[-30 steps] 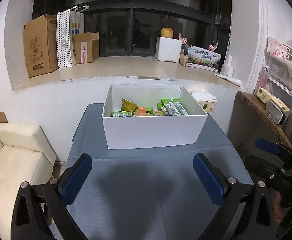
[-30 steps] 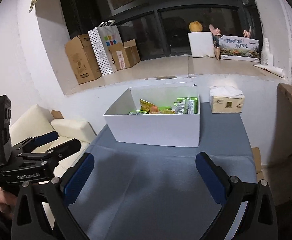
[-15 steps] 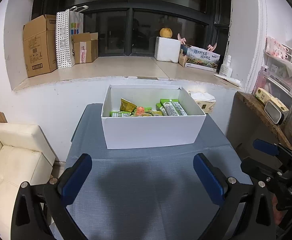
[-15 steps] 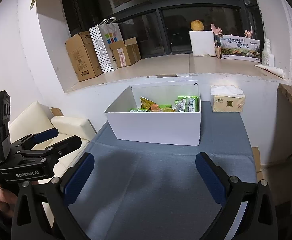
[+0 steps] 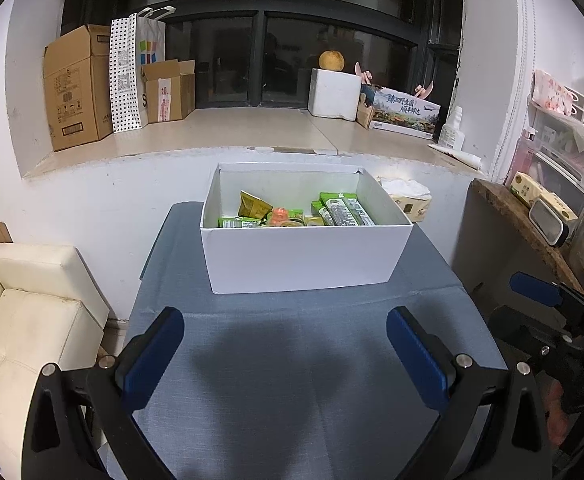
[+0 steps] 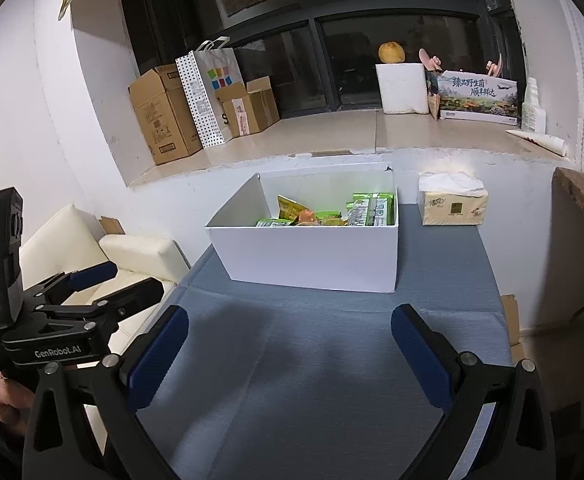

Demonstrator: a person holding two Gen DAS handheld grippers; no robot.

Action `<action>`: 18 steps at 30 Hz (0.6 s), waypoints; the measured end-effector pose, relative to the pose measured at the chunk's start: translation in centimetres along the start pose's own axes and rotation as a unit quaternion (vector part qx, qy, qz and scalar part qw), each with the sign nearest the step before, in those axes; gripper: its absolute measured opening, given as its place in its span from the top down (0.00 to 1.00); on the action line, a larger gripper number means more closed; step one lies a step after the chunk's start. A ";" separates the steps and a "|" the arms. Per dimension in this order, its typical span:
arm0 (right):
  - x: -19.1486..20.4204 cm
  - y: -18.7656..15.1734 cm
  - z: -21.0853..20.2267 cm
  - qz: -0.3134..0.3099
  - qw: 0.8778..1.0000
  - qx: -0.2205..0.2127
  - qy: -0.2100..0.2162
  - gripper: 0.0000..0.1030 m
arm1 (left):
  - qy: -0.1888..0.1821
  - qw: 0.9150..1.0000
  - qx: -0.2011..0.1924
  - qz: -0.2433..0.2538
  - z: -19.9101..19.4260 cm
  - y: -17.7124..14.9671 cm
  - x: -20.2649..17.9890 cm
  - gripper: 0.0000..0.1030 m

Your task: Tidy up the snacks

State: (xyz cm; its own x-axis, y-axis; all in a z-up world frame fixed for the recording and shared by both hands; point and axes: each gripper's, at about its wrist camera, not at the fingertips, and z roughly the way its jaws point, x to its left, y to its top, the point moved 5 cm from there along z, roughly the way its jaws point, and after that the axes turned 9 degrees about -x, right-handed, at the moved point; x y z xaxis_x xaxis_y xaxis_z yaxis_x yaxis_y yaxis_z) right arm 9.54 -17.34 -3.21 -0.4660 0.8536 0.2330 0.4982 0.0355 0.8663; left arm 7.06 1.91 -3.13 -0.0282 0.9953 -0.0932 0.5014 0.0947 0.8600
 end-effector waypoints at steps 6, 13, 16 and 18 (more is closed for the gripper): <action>-0.1 0.0 -0.2 0.001 1.000 0.000 0.003 0.00 | 0.000 1.000 0.000 0.001 0.0 -0.1 -0.2 0.00; 0.1 0.2 -0.4 0.000 1.000 -0.005 0.006 0.00 | 0.000 1.000 -0.001 -0.001 -0.2 -0.1 -0.1 0.00; 0.1 0.2 -0.3 -0.001 1.000 -0.004 0.007 0.00 | 0.000 1.000 0.000 -0.001 -0.2 -0.1 -0.1 0.00; 0.1 0.2 -0.3 -0.001 1.000 -0.004 0.007 0.00 | -0.002 1.000 0.001 -0.002 -0.3 -0.1 -0.1 0.00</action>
State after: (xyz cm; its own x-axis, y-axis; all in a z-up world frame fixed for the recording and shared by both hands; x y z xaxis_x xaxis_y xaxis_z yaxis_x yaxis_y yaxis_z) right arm 9.37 -17.39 -2.85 -0.4770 0.8463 0.2371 0.4909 0.0328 0.8706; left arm 6.80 1.79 -3.05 -0.0274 0.9947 -0.0992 0.5022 0.0995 0.8590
